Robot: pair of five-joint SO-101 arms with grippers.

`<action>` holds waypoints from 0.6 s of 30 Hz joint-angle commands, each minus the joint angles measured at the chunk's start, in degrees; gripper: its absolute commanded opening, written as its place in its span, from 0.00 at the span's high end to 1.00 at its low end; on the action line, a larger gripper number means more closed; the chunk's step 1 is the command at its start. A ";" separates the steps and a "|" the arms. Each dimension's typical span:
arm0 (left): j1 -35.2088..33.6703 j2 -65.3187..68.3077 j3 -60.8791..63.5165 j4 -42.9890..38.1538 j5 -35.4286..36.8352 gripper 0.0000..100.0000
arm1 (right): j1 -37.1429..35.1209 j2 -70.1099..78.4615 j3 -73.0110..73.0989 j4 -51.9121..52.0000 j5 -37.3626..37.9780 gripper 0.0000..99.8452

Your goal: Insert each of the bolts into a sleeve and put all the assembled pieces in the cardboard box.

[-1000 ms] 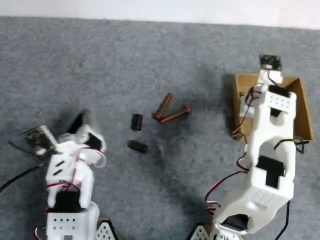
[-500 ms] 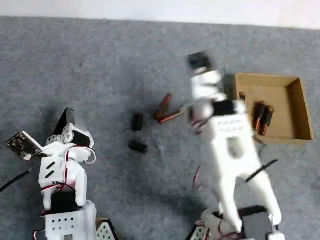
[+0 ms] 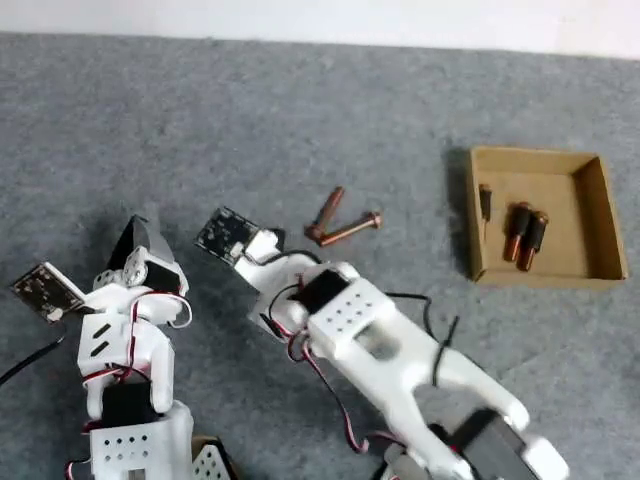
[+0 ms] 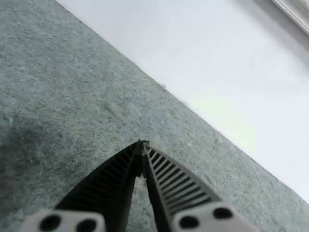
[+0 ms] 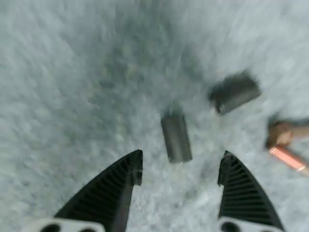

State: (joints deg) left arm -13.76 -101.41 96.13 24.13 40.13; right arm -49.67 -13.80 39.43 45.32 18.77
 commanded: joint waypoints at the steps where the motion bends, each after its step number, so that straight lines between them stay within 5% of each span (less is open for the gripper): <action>1: -0.66 -0.75 1.10 -1.41 0.35 0.99 | -0.57 7.43 -3.38 -1.54 0.53 0.77; 18: -0.57 -0.75 1.10 -1.49 0.26 0.99 | 0.57 23.34 -11.21 -3.56 0.62 0.77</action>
State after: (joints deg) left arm -13.76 -101.41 96.13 24.13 40.13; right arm -49.85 8.44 30.73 44.97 18.77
